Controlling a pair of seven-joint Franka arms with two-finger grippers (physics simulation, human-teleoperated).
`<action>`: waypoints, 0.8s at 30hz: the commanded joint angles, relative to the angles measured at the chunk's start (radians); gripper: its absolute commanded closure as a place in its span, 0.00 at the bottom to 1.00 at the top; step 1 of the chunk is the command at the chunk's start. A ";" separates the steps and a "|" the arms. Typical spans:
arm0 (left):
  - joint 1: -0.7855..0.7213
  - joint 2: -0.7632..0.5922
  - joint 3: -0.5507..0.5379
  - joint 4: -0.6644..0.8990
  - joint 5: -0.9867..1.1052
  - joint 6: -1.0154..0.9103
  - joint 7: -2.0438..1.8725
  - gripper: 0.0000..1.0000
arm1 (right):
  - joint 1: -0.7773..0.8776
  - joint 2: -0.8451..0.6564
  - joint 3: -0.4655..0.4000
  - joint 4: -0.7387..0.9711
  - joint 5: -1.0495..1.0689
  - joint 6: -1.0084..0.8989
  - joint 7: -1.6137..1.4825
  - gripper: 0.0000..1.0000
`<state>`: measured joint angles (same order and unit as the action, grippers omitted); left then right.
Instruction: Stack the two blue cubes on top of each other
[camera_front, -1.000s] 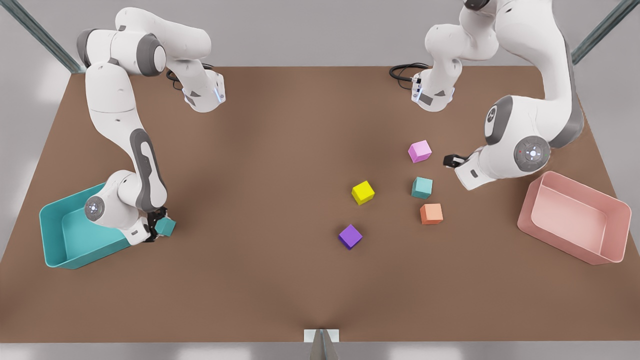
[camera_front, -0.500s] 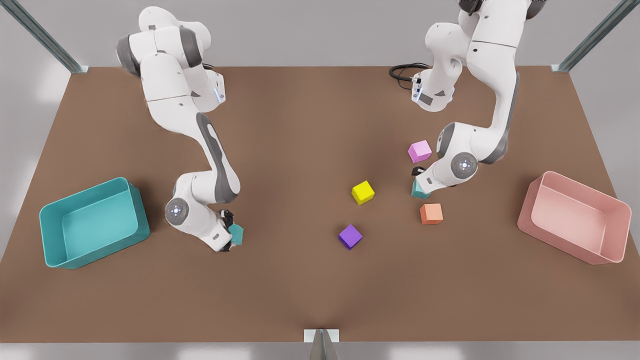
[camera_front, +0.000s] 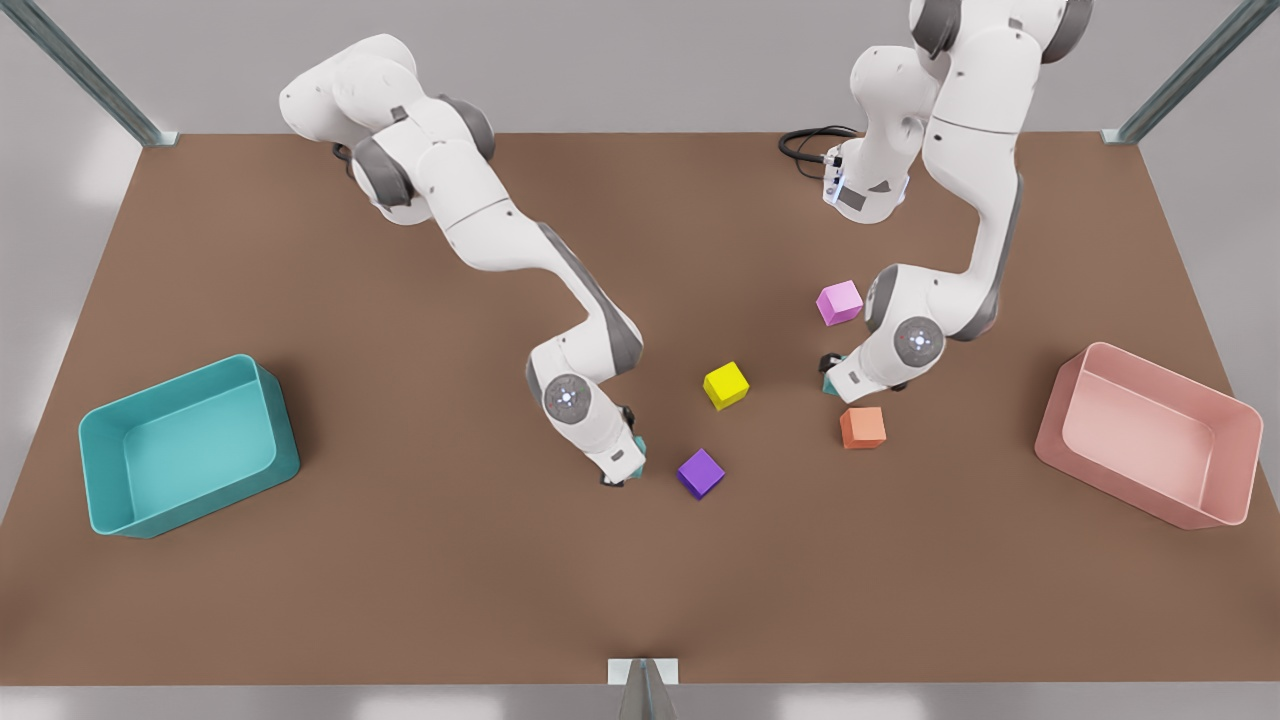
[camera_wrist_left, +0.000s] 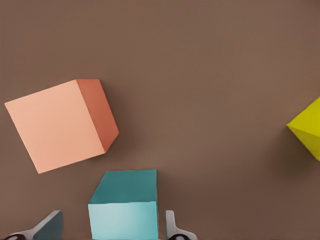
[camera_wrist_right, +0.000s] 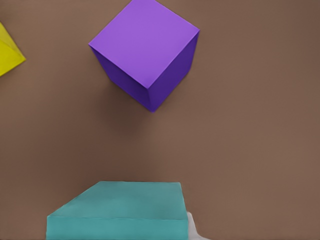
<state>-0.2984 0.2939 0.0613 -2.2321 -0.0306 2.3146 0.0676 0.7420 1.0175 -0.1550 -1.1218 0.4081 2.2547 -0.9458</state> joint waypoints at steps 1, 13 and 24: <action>-0.002 0.010 0.000 0.000 0.001 0.019 -0.058 0.00 | 0.007 0.019 0.000 0.020 -0.006 0.009 0.539 0.39; -0.001 0.108 0.000 0.000 0.001 0.060 -0.057 0.00 | 0.007 -0.003 -0.008 0.037 -0.002 -0.043 0.588 0.00; -0.018 0.048 0.000 0.002 0.001 -0.027 -0.058 0.53 | -0.156 -0.341 -0.334 0.028 -0.012 -0.885 0.654 0.00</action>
<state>-0.3163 0.3489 0.0614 -2.2305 -0.0059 2.3412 -0.0047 0.5857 0.6876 -0.4488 -1.0930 0.4016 1.7217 -0.4890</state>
